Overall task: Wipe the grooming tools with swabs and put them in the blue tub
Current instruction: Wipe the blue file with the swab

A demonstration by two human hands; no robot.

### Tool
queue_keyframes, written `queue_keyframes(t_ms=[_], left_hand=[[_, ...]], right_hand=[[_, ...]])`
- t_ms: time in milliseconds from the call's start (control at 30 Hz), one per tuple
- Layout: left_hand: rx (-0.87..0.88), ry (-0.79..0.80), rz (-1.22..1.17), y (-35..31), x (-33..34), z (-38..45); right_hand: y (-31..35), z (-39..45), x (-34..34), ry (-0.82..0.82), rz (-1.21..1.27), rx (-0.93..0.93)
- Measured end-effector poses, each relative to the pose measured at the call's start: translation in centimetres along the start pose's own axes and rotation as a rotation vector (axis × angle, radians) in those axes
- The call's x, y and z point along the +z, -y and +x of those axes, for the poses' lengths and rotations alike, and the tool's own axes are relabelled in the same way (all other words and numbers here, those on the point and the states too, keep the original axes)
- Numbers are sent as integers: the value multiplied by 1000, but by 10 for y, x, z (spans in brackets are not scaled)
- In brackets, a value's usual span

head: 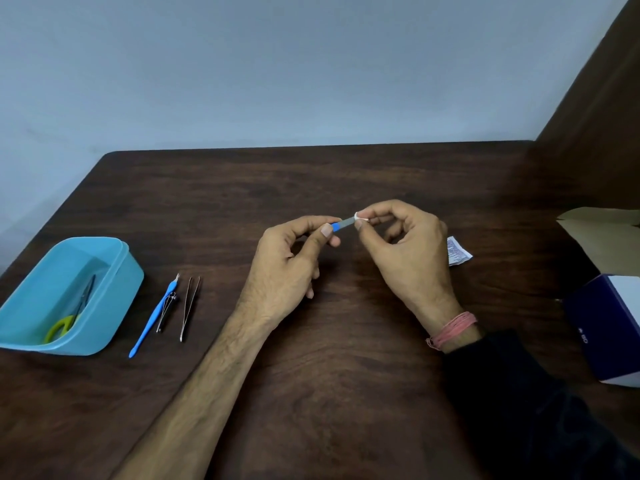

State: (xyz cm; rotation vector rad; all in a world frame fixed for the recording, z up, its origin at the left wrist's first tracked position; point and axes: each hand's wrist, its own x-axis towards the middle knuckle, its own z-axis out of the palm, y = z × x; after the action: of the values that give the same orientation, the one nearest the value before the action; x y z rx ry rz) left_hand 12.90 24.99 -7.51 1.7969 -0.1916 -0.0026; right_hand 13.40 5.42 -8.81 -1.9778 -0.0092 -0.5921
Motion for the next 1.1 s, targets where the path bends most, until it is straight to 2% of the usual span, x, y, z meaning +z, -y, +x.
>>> queue_keyframes(t_ms=[67,200,400,533,1100], left_hand=[[4,5,0,0,0,0],[36,43,-16,2,-1,1],[15,130,-108,4,-5,3],[54,155,-89,5,-7,2],[53,92,-71,6,-1,2]], right_hand=[[-1,1,0,-26,12,24],[5,-5,2,56,-8,-99],[5,-5,1,68,-36,-172],[6,-6,1,57,-32,-210],[2,-5,2,61,-50,-259]])
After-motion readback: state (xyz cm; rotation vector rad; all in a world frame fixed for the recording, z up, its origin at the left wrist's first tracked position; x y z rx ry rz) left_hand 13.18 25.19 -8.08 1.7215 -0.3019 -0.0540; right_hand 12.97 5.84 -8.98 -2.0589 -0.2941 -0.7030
